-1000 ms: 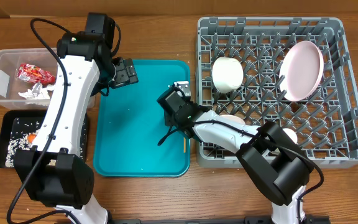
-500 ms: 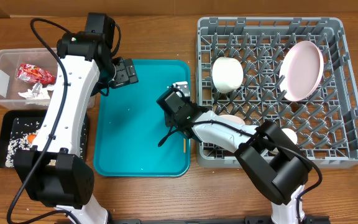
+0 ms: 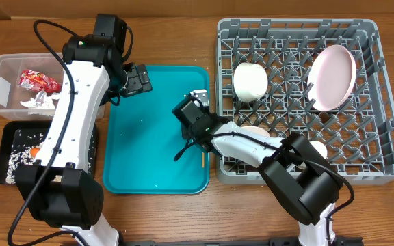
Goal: Sort waste into correct bins and load items into the dishwasher rack
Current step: 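Lower the right gripper and grasp the white fork's handle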
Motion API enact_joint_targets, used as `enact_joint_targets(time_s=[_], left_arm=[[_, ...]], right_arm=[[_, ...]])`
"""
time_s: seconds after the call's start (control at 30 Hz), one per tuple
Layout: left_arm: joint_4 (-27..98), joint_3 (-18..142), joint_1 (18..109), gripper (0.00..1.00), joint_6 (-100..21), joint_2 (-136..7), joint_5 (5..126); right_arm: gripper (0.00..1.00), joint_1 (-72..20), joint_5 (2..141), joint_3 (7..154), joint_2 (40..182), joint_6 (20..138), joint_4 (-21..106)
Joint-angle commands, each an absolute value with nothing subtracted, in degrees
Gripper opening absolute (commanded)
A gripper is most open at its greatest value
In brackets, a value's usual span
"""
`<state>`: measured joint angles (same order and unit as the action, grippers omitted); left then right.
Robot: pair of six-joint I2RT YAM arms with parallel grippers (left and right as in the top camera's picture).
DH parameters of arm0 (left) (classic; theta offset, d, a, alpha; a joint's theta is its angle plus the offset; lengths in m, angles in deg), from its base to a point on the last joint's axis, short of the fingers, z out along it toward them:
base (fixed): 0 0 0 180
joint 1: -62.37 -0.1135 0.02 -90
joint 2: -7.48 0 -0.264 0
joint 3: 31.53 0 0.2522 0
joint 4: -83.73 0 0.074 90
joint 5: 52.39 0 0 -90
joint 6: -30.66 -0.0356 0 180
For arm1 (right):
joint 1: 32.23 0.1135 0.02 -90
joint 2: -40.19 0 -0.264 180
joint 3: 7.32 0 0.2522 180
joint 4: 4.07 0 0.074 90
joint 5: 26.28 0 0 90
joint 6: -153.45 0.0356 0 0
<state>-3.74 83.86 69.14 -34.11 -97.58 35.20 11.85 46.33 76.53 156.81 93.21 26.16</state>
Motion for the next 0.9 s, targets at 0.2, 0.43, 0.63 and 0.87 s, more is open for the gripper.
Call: enact_joint_targets(time_s=[0.2,0.43,0.63,0.87], left_arm=[[-3.65,85.12,69.51,1.0,-35.14,-98.15,34.46],[-3.65,85.12,69.51,1.0,-35.14,-98.15,34.46],[-3.65,85.12,69.51,1.0,-35.14,-98.15,34.48],[-3.65,85.12,69.51,1.0,-35.12,-98.15,34.48]], right_arm=[[0.2,12.87,46.64,77.07,158.71,93.16,26.51],[0.13,13.2,46.66,79.04,158.07,93.19,30.45],[0.13,13.2,47.54,79.67,157.77,93.21,33.44],[0.13,13.57,53.61,79.7,157.72,93.19,35.43]])
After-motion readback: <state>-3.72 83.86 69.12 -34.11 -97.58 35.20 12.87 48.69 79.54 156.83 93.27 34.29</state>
